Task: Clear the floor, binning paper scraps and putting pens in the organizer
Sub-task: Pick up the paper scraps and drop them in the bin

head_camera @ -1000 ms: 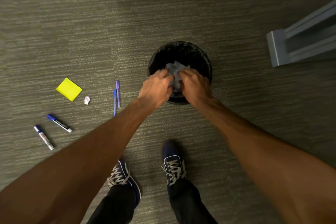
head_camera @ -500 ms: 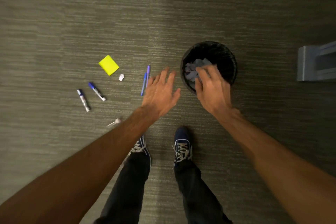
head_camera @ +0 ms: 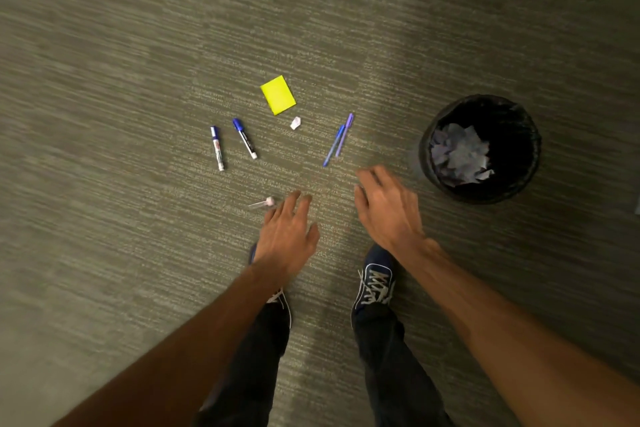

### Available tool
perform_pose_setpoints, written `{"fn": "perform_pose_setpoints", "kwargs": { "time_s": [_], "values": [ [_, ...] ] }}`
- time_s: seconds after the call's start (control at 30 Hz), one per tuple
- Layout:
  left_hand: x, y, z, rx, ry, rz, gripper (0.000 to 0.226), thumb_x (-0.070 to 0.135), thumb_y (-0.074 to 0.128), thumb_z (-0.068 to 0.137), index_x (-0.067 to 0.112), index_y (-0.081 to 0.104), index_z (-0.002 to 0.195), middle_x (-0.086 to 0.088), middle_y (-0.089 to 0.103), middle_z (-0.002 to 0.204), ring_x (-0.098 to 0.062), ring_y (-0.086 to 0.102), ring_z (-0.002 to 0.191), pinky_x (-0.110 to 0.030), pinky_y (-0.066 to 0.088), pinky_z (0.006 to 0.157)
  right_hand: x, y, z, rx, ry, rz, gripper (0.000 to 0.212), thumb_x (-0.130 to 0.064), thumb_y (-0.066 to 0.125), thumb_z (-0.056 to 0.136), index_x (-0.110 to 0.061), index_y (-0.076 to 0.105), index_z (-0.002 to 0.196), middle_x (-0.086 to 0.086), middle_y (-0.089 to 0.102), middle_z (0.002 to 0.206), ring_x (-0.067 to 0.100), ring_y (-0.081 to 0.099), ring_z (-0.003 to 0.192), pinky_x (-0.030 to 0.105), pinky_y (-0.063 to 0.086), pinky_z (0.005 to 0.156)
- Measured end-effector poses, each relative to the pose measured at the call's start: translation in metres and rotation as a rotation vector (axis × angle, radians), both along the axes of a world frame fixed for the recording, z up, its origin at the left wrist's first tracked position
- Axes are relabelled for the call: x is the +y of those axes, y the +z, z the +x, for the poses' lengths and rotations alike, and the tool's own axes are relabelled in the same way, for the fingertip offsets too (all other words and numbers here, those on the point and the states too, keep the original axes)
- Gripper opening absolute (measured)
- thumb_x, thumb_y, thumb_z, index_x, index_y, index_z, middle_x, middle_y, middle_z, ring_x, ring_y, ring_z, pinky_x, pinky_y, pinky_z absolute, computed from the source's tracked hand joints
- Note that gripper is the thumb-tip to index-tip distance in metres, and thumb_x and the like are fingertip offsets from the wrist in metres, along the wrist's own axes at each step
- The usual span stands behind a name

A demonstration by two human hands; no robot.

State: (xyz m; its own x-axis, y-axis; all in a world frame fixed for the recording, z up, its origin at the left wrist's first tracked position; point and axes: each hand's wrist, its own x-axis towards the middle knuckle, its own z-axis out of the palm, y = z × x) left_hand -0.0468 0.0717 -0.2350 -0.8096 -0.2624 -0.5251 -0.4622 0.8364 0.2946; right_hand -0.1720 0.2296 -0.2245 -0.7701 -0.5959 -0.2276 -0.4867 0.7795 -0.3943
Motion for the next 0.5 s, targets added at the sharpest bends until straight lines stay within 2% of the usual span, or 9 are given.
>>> {"fn": "perform_pose_setpoints", "kwargs": {
  "time_s": [0.1,0.33,0.4,0.5],
  "values": [
    [-0.026,-0.022,0.006,-0.013,0.040,0.022,0.058,0.031,0.057,0.095,0.012,0.039,0.146,-0.013,0.042,0.152,-0.033,0.050,0.133,-0.050,0.040,0.110,-0.025,-0.025,0.003,-0.030,0.018,0.050,0.019,-0.026,0.051,0.098,-0.016,0.060,0.112,0.003,0.060,0.105,0.025,0.064,0.087,0.040,0.055,0.063],
    [-0.085,-0.111,-0.035,0.061,0.079,0.058,0.058,0.030,0.062,0.096,0.008,0.040,0.145,-0.014,0.046,0.147,-0.032,0.054,0.128,-0.049,0.044,0.106,-0.103,-0.116,-0.015,-0.078,0.056,0.043,0.025,-0.019,0.058,0.096,-0.009,0.061,0.119,0.009,0.063,0.113,0.029,0.064,0.099,0.046,0.057,0.078],
    [-0.101,-0.146,-0.053,0.086,0.083,0.072,0.064,0.032,0.063,0.095,0.009,0.037,0.149,-0.013,0.040,0.154,-0.031,0.049,0.135,-0.051,0.044,0.109,-0.127,-0.150,-0.027,-0.078,0.058,0.034,0.028,-0.016,0.060,0.096,-0.009,0.061,0.123,0.009,0.064,0.116,0.027,0.063,0.101,0.045,0.057,0.083],
    [-0.125,-0.204,-0.078,0.068,0.069,0.041,0.078,0.041,0.063,0.093,0.015,0.027,0.156,-0.013,0.019,0.166,-0.032,0.027,0.150,-0.056,0.030,0.119,-0.161,-0.206,-0.048,-0.054,0.087,0.036,0.031,-0.010,0.059,0.094,-0.009,0.061,0.125,0.011,0.064,0.116,0.030,0.062,0.104,0.047,0.055,0.084]
  ]
}}
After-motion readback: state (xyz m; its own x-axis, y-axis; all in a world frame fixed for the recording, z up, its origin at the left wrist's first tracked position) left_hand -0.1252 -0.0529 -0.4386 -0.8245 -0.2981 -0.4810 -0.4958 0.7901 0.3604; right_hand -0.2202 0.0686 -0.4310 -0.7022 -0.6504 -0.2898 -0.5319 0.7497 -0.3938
